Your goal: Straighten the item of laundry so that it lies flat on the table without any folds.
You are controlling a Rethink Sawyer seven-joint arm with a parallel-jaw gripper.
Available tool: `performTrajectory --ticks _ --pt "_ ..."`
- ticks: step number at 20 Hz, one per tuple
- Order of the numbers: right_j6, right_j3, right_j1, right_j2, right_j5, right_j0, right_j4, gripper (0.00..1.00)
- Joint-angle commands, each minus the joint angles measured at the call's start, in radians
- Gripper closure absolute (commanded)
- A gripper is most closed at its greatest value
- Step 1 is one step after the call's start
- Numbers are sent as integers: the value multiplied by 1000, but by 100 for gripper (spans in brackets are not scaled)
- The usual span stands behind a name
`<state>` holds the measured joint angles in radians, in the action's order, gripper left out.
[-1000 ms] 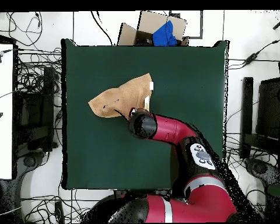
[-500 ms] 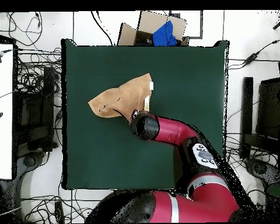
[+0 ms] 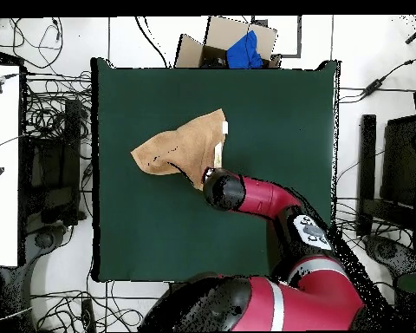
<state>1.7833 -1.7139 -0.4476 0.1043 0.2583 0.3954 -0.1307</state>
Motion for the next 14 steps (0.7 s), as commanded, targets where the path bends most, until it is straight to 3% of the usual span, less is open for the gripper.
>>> performTrajectory --ticks 1,14 --pt "32 71 62 15 19 13 -52 0" --pt "44 103 143 45 -16 7 -54 0"
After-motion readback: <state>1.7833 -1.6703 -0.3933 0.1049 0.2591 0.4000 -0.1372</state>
